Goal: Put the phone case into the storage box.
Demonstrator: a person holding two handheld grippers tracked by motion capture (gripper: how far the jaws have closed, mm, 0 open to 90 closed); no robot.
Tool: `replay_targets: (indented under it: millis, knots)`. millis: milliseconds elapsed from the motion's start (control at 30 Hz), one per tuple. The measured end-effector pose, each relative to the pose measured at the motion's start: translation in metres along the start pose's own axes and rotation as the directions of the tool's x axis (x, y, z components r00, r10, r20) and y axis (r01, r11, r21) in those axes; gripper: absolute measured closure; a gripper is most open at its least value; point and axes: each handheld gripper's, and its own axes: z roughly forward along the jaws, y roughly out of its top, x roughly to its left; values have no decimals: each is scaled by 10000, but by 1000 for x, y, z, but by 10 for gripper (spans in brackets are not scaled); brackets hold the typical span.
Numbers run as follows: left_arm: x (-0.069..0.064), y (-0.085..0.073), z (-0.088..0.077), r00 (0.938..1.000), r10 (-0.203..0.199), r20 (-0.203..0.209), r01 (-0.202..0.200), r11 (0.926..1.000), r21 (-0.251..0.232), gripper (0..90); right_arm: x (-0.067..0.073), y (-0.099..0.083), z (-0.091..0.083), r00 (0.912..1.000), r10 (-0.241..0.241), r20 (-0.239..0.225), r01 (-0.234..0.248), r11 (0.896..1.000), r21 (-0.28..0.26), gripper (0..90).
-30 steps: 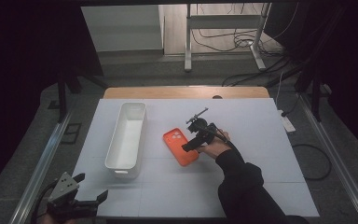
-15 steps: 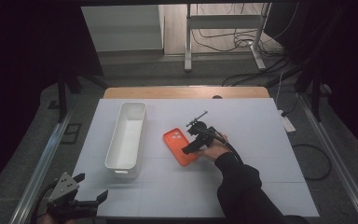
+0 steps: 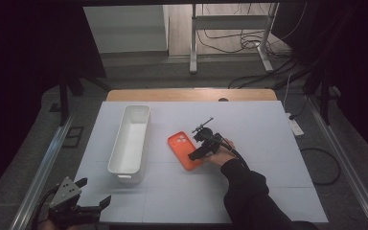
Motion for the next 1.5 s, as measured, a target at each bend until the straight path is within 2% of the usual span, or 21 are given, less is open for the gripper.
replay_targets:
  millis: [67, 167, 300, 333, 467, 500, 533, 567, 700, 900, 1000, 1233, 1500]
  knots:
    - [0, 0, 0, 10000, 2, 2, -2, 10000, 4, 26, 2, -1, -1, 9996, -223, 174, 223, 9997, -27, 101]
    - [0, 0, 0, 10000, 35, -15, -35, 10000, 22, 26, 0, -2, -4, 9997, -150, 189, 155, 9995, -280, 248]
    - [0, 0, 0, 10000, 47, -20, -47, 10000, 36, 26, -3, -2, -9, 9999, -72, 102, 74, 9996, -273, 436]
    - [0, 0, 0, 10000, 47, -20, -47, 10000, 36, 26, -3, -2, -9, 9999, -72, 102, 74, 9996, -273, 436]
    - [-1, 0, 0, 10000, 52, -25, -52, 10000, 43, 26, -2, -1, -11, 9997, -189, -179, 187, 9997, -142, 568]
    - [-1, 0, 0, 10000, 55, -24, -55, 10000, 46, 26, -2, -1, -11, 9996, -91, -268, 89, 9999, -77, 631]
    - [-1, 0, 0, 10000, 55, -24, -55, 10000, 46, 26, -2, -1, -11, 9996, -91, -268, 89, 9999, -77, 631]
    - [-1, 0, 0, 10000, 57, -22, -57, 10000, 47, 26, -2, 0, -12, 9994, -66, -352, 65, 10000, -44, 673]
    - [-1, 1, 1, 10000, 70, -15, -70, 10000, 65, 26, -6, -1, -12, 9943, 314, -1019, -315, 9995, -1, 842]
    - [-1, 1, 1, 9999, 125, -22, -125, 9999, 110, 27, -7, 0, -12, 9922, 629, -1077, -619, 9980, 126, 882]
    - [-1, 1, 1, 9999, 136, -13, -136, 9998, 120, 26, -8, 0, -12, 9891, 921, -1145, -916, 9957, 97, 886]
    - [-1, 1, 1, 9999, 149, -10, -149, 9998, 94, 27, -7, -1, -14, 9925, 802, -923, -797, 9968, 101, 889]
    - [-1, 1, 1, 9999, 145, 25, -145, 9999, 79, 27, -5, -1, -18, 9936, 598, -954, -604, 9982, -35, 890]
